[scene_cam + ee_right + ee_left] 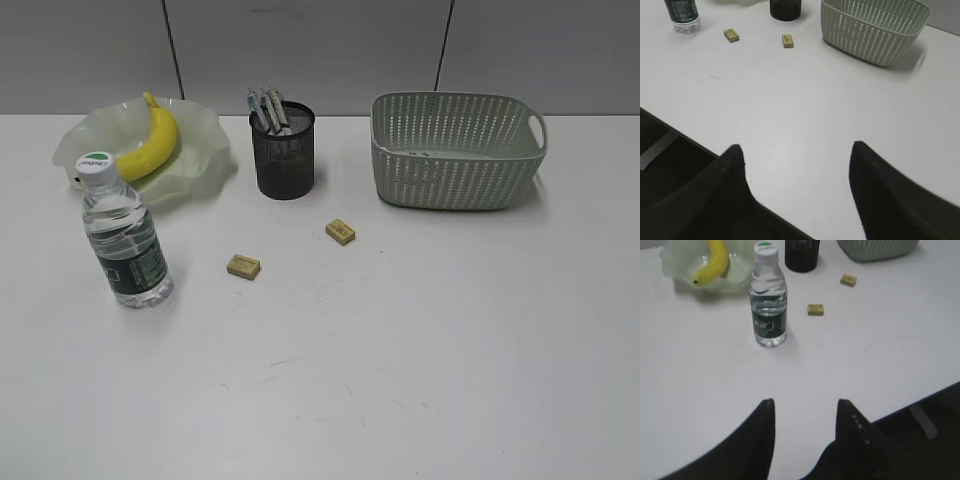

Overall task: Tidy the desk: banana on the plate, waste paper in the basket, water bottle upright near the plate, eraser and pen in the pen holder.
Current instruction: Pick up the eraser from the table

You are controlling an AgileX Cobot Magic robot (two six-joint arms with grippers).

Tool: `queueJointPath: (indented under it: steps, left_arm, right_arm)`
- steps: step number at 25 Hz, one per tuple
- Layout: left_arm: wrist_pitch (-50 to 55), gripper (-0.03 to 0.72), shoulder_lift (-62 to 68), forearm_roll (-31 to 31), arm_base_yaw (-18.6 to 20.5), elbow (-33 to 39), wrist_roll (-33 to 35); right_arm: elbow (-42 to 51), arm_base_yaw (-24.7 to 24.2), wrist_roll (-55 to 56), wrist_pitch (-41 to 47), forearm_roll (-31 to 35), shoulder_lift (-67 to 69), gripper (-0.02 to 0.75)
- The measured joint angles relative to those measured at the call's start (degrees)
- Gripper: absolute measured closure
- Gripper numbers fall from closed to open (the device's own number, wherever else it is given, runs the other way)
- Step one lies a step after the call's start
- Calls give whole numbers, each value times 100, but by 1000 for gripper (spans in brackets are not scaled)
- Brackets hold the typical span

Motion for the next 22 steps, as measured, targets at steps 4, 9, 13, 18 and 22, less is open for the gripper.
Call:
queueJointPath:
  steps: [4,9,13,18,22]
  left_arm:
    - [-3,384,-436,2,0,0,0]
    - [-9,385,-442,7,0,0,37]
    - [-9,385,-442,7,0,0,41]
    - [-14,385,-442,7,0,0,41]
    - [-14,385,-442,54,0,0,43]
  right_arm:
    - [-57,0,-2,-135,-121,383,218]
    - [-206,0,-36,-1610,-278,1726,218]
    - [-433,0,-229,-2583,-282,3398,218]
    - [-1406,0,-308,-2907,-284,5732,218]
    - [-2642,0,-325,-2735,-289,7459,218]
